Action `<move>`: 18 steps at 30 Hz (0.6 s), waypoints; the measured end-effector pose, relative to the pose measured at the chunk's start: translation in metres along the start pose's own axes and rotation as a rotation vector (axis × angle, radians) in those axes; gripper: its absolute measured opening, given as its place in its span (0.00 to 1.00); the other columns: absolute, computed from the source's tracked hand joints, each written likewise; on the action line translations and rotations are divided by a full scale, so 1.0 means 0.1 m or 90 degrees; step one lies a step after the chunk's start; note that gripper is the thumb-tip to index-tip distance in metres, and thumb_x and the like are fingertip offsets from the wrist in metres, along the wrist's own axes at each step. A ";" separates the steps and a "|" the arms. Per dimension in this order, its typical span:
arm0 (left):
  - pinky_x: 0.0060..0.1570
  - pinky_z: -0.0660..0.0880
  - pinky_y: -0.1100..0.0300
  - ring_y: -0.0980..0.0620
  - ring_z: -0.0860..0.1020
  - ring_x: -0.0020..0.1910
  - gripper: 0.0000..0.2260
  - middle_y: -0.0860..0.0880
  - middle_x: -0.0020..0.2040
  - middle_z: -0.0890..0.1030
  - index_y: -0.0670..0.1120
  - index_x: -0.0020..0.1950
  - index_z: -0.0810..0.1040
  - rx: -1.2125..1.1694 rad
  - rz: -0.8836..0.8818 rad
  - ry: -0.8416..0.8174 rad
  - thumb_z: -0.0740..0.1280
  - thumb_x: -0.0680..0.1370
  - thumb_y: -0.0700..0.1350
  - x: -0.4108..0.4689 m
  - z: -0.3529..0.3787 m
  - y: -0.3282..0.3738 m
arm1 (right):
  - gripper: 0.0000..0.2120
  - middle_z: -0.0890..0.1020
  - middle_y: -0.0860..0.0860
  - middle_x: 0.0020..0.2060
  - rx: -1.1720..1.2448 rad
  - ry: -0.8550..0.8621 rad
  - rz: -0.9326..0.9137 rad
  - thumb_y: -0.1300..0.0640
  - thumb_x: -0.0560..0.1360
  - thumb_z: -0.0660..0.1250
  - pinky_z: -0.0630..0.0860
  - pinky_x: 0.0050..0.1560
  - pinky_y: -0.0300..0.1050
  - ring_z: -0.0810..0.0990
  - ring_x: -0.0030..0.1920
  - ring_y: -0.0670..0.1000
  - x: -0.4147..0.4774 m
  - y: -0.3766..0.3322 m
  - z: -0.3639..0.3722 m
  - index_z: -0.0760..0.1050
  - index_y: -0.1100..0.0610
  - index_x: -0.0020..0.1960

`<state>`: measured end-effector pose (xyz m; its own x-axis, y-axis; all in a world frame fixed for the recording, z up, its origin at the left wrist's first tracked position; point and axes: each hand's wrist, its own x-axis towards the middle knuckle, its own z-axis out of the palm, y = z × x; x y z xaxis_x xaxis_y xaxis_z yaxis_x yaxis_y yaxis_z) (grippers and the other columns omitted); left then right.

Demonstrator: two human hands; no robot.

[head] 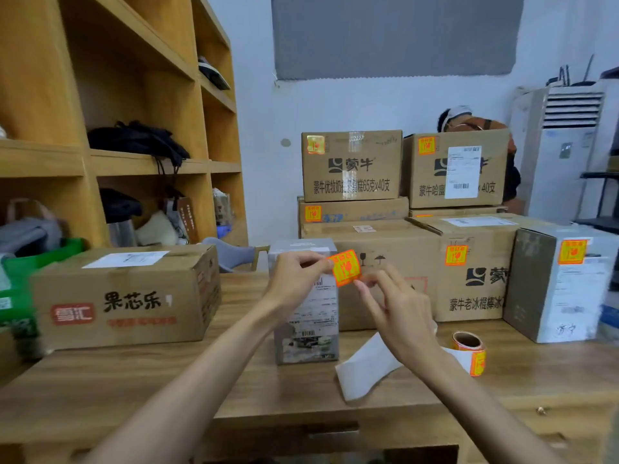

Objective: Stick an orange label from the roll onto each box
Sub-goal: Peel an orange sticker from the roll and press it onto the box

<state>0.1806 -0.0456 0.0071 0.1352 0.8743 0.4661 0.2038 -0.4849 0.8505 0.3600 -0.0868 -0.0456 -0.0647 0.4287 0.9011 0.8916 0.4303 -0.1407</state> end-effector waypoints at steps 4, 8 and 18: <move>0.45 0.76 0.66 0.58 0.81 0.44 0.03 0.48 0.45 0.86 0.45 0.44 0.86 0.014 0.007 -0.042 0.73 0.77 0.42 -0.05 -0.31 -0.05 | 0.05 0.82 0.43 0.41 0.310 -0.030 0.219 0.49 0.77 0.70 0.70 0.40 0.42 0.77 0.39 0.42 0.22 -0.06 0.07 0.80 0.50 0.45; 0.43 0.74 0.71 0.62 0.80 0.41 0.05 0.46 0.44 0.86 0.39 0.47 0.85 0.039 0.045 -0.050 0.73 0.77 0.41 -0.09 -0.55 -0.09 | 0.05 0.81 0.41 0.33 0.470 -0.151 0.292 0.51 0.75 0.72 0.67 0.40 0.41 0.74 0.34 0.39 0.35 -0.13 0.13 0.83 0.50 0.43; 0.54 0.76 0.54 0.56 0.79 0.52 0.03 0.53 0.51 0.82 0.51 0.44 0.86 0.139 0.089 -0.030 0.73 0.77 0.45 -0.12 -0.89 -0.33 | 0.05 0.79 0.42 0.31 0.544 -0.221 0.289 0.57 0.72 0.76 0.68 0.39 0.41 0.70 0.34 0.44 0.41 -0.41 0.43 0.82 0.54 0.38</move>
<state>0.0858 -0.0380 -0.0051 0.2204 0.7994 0.5589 0.3840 -0.5978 0.7037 0.3017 -0.0525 -0.0208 -0.0479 0.8393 0.5415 0.2569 0.5342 -0.8054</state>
